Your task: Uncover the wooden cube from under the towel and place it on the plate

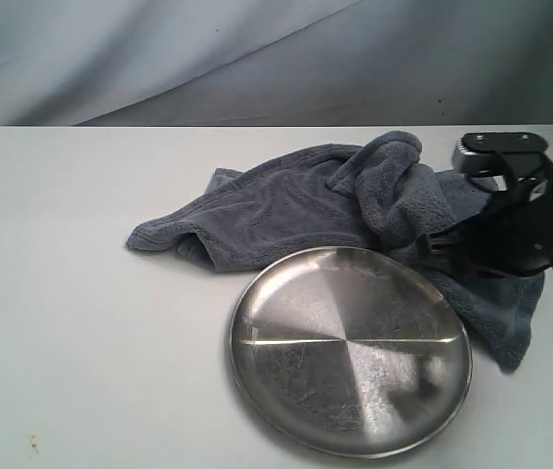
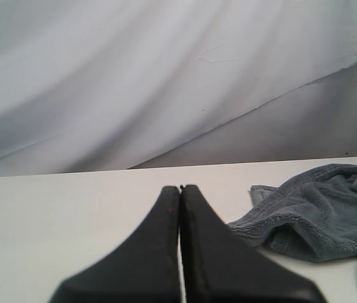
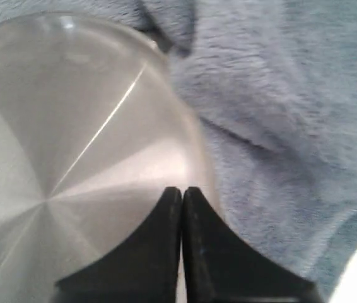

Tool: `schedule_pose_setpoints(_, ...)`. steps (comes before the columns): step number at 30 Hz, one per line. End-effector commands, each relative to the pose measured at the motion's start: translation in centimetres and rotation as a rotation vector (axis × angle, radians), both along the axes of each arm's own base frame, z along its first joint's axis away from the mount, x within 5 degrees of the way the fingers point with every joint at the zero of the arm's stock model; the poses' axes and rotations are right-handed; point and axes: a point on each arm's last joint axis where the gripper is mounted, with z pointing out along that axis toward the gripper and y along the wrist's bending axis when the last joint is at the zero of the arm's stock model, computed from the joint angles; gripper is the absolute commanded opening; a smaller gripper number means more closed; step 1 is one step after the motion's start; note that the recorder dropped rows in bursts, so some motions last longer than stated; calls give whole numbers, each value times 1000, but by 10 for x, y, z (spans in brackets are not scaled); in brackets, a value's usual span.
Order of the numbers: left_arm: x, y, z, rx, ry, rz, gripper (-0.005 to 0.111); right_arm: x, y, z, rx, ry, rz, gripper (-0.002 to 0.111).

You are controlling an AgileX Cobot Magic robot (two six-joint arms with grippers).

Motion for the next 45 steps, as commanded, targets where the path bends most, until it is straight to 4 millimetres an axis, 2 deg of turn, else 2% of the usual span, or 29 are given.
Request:
schedule_pose_setpoints(1, 0, 0, 0, -6, -10, 3, 0, 14, -35, 4, 14, -69, -149, 0)
schedule_pose_setpoints(4, 0, 0, 0, -6, -10, 3, 0, 24, -57, 6, 26, -134, -248, 0)
schedule_pose_setpoints(7, 0, 0, 0, -6, -10, 3, 0, 41, -69, 13, 46, -186, -325, 0)
schedule_pose_setpoints(13, 0, 0, 0, -6, -10, 3, 0, 93, -63, 23, 48, -155, -294, 0)
schedule_pose_setpoints(17, 0, 0, 0, -6, -10, 3, 0, 124, -54, 15, 61, -93, -274, 0)
schedule_pose_setpoints(20, 0, 0, 0, -6, -10, 3, 0, 129, -48, 2, 32, -25, -205, 0)
schedule_pose_setpoints(23, 0, 0, 0, -6, -10, 3, 0, 129, -47, 0, 41, -23, -210, 0)
schedule_pose_setpoints(34, 0, 0, 0, -6, -10, 3, 0, 119, -46, 23, 41, -33, -157, 2)
schedule_pose_setpoints(36, 0, 0, 0, -6, -10, 3, 0, 114, -46, 28, 38, -10, -138, 9)
schedule_pose_setpoints(39, 0, 0, 0, -6, -10, 3, 0, 108, -46, 33, 34, 6, -118, 25)
schedule_pose_setpoints(43, 0, 0, 0, -6, -10, 3, 0, 105, -46, 30, 21, 48, -103, 48)
schedule_pose_setpoints(45, 0, 0, 0, -6, -10, 3, 0, 103, -46, 26, 18, 64, -104, 54)
